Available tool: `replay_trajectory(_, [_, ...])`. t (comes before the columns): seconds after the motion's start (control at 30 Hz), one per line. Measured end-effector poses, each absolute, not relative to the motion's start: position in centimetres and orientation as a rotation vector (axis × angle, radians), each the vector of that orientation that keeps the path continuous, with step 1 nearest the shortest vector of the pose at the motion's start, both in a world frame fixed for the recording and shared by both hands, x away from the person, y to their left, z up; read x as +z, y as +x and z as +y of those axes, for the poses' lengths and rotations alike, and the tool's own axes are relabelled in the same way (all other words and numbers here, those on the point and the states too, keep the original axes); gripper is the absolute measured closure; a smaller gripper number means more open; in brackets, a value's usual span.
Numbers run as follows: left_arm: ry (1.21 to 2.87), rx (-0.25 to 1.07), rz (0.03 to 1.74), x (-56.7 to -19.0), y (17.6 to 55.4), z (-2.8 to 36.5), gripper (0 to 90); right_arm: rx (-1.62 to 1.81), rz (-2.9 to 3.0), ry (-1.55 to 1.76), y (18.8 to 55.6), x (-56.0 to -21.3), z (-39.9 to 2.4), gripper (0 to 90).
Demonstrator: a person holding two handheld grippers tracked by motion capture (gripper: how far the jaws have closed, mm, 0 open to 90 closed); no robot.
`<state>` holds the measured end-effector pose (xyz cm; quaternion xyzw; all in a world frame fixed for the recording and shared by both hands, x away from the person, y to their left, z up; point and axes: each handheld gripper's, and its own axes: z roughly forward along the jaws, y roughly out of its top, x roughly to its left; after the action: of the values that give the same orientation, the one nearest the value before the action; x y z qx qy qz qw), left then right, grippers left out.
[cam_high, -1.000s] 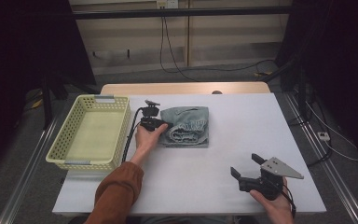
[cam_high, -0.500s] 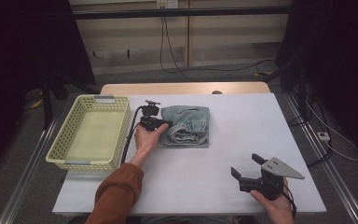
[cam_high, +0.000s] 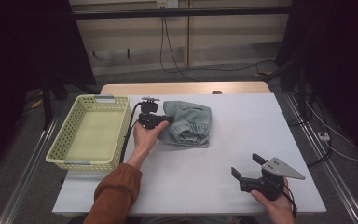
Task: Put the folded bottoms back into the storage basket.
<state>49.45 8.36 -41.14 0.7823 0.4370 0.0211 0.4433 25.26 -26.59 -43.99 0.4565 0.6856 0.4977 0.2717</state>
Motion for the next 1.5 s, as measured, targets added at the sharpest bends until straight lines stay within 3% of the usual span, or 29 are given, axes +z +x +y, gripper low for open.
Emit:
replay_trajectory(1.1, [2.031, 0.331, 0.878, -34.8, 46.0, 8.4, 75.6, 1.335, 1.845, 1.229, 25.3, -44.0, -26.6, 7.3])
replay_trajectory(1.5, [2.023, 0.325, 0.827, -34.1, 45.0, 8.9, 75.7, 1.336, 1.844, 1.233, 25.3, -44.0, -26.6, 7.3])
